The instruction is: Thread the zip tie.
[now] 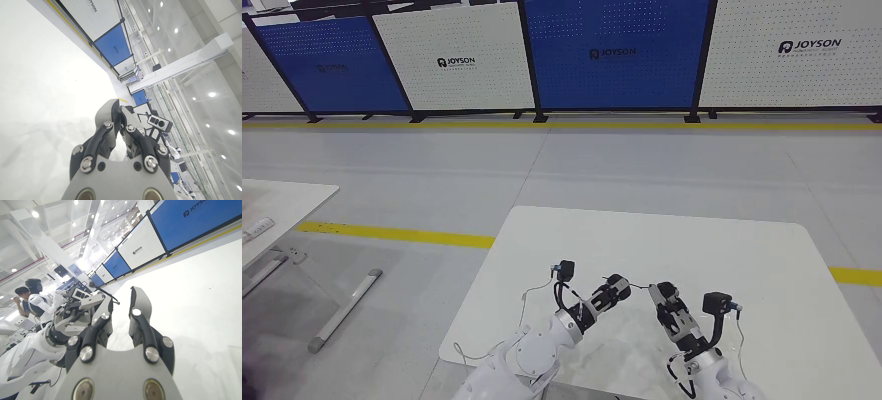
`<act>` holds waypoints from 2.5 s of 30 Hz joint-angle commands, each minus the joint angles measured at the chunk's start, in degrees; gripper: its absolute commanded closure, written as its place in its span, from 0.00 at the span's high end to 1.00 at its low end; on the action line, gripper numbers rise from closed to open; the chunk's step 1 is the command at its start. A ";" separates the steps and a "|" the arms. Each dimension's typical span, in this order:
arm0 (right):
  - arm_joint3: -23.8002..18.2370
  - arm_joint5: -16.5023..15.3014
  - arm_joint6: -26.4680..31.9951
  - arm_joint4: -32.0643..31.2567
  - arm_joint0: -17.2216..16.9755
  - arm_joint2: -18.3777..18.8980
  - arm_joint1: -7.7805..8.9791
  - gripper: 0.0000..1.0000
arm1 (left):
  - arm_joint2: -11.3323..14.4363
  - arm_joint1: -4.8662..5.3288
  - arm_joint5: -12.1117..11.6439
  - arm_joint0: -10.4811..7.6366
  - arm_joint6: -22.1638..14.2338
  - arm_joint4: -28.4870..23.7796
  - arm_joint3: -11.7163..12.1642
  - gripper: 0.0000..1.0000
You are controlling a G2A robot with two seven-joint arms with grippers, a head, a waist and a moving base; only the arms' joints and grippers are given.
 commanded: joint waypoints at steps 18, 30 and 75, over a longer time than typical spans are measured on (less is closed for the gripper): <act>0.21 0.12 -0.49 -0.42 0.02 -0.01 -0.27 0.00 | 0.01 -0.04 -0.97 0.26 -0.32 0.31 -0.10 0.00; 0.11 0.09 -0.25 -0.79 -0.06 0.17 -0.35 0.00 | 0.26 -0.05 -0.37 0.45 0.64 2.42 -0.61 0.00; -0.05 0.00 0.01 -1.00 0.07 0.09 -0.57 0.00 | 2.77 -0.92 2.01 -1.46 2.05 5.49 0.76 0.00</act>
